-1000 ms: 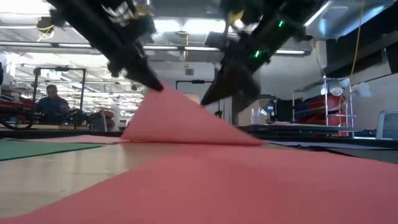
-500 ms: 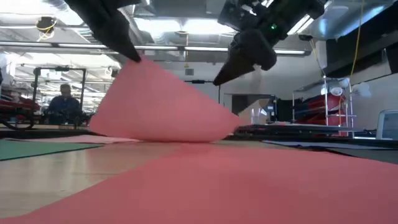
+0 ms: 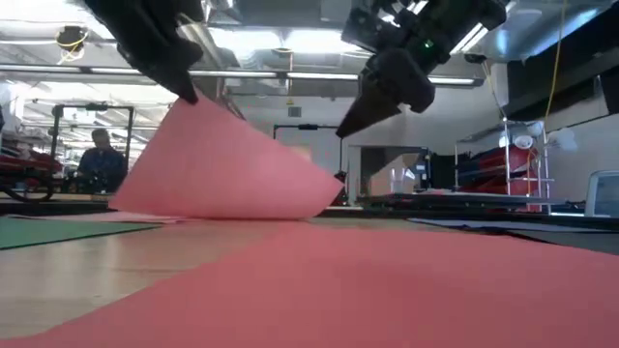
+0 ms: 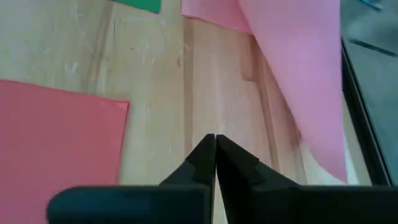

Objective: Organize paper
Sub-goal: Stack the pink paper on top of the pink paper

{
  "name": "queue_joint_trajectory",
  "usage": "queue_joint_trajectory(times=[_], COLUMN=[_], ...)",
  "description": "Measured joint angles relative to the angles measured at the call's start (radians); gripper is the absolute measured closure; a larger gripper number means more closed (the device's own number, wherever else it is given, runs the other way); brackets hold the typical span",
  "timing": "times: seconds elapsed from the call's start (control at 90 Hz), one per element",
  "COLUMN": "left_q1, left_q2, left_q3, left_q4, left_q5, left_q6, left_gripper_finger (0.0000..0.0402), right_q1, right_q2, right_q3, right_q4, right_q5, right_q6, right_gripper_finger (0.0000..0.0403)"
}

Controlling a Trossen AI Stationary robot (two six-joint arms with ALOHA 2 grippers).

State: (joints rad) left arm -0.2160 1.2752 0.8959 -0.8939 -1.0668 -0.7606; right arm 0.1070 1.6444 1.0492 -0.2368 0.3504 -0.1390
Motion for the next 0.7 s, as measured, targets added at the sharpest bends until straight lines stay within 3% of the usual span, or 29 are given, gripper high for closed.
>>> queue_joint_trajectory(times=[0.233, 0.4, 0.7], left_q1=[0.048, 0.004, -0.081], left_q2=[0.072, 0.106, 0.183], left_q3=[0.000, 0.000, 0.060], left_q4=[-0.159, -0.254, -0.316], left_q5=[-0.045, -0.047, -0.054], left_q6=[-0.344, -0.570, -0.724], left_gripper_finger=[0.0401, 0.0401, 0.0401], right_q1=[0.000, 0.000, 0.000], right_q2=[0.000, 0.000, 0.000], right_q3=[0.000, 0.000, 0.000], right_q4=[0.000, -0.001, -0.005], right_q5=[-0.001, -0.002, -0.003], right_q6=[0.003, 0.003, 0.004], right_gripper_finger=[0.0402, 0.0402, 0.0402])
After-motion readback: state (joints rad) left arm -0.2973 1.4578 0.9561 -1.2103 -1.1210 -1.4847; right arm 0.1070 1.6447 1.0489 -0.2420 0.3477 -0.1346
